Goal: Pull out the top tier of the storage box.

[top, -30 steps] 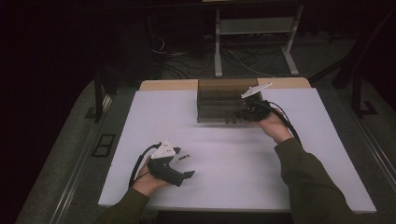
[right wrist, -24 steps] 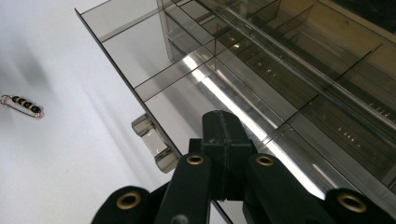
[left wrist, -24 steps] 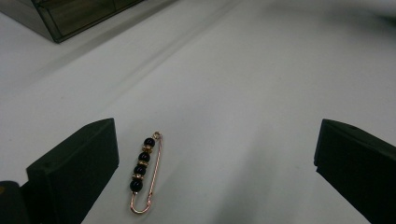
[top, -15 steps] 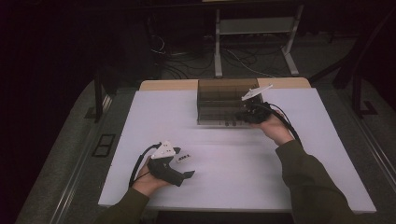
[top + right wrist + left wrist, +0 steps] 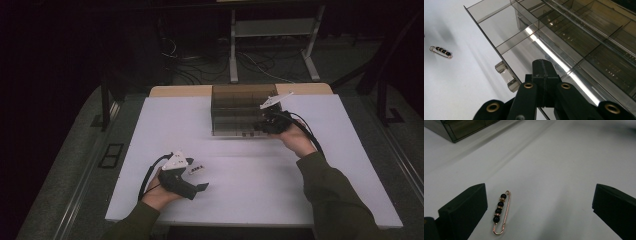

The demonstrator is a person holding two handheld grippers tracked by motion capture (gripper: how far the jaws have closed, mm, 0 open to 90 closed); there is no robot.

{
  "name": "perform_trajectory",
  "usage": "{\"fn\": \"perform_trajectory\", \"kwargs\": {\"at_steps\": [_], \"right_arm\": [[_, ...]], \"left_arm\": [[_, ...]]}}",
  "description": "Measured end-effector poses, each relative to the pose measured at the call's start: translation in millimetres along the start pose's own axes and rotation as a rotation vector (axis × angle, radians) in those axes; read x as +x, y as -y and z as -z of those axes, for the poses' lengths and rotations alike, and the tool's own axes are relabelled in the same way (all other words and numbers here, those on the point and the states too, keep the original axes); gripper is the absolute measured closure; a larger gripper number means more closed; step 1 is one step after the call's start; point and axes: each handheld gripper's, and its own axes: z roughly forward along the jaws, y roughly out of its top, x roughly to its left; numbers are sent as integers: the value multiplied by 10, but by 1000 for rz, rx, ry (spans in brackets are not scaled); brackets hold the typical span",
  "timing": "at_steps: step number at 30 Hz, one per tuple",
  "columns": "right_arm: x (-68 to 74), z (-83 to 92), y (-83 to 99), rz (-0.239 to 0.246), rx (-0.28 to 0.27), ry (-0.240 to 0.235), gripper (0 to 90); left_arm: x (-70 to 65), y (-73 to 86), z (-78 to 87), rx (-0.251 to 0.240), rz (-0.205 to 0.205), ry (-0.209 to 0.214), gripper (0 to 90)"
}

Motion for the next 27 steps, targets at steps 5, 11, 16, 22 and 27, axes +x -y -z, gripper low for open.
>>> {"fn": "perform_trajectory", "kwargs": {"at_steps": [5, 11, 16, 22, 27], "right_arm": [[8, 4, 9, 4, 0, 0, 889], [19, 10, 23, 4, -1, -2, 889], [34, 18, 44, 3, -3, -7, 889], [36, 25, 56, 6, -6, -5, 889], [33, 48, 62, -5, -27, -15, 885]], "left_arm": [[1, 0, 2, -1, 1, 0, 0], [1, -1, 4, -2, 1, 0, 0], [3, -2, 6, 5, -6, 0, 0], [4, -2, 7, 5, -6, 0, 0], [4, -1, 4, 5, -5, 0, 0]]}}
